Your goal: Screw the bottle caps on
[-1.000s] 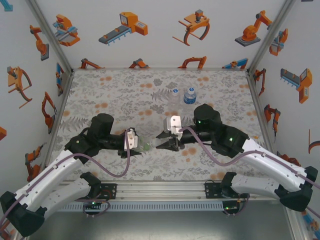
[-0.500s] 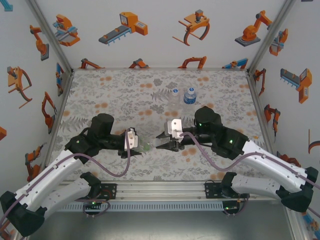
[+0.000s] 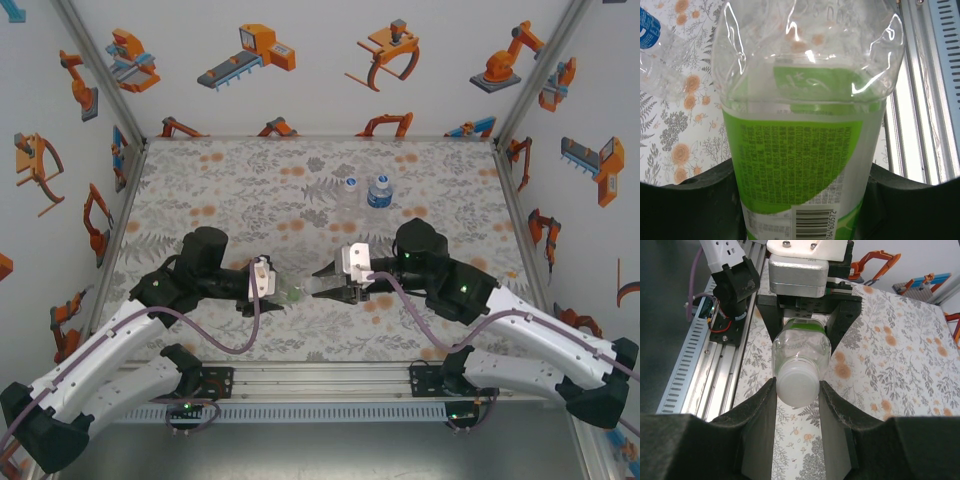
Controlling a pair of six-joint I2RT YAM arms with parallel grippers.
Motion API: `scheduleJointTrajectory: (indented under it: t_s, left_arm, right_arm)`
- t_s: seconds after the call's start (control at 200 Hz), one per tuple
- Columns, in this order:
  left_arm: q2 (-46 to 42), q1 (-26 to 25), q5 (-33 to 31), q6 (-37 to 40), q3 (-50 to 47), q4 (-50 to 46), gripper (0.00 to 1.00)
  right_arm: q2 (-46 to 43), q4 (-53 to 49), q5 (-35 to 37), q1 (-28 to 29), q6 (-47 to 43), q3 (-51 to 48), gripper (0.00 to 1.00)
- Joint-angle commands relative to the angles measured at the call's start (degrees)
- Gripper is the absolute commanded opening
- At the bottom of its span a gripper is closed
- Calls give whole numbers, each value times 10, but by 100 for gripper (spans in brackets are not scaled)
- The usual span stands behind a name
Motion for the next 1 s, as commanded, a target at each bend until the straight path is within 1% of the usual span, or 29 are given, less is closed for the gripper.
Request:
scheduleJointTrajectory:
  t_s: [0.0,0.426,0.741,0.881,0.991]
  left_arm:
    - [-3,-2,29,1,11,4,0]
    - [-4,-2,34,-7,14,4,0]
    - [-5,0,45,-13,14,8,0]
    - [-6,-1,48,-13,14,9,0]
    - [-9,-1,45,-17,15,11,0]
  right_arm:
    - [-15,35,5,4,-5,-2,0]
    - [-7,33,-3,8,-4,-16,0]
    - [4,73,0,13,0,-39,0]
    - [10,106,9,14,27,-53,0]
    - [11,125,46,14,84,-60,0]
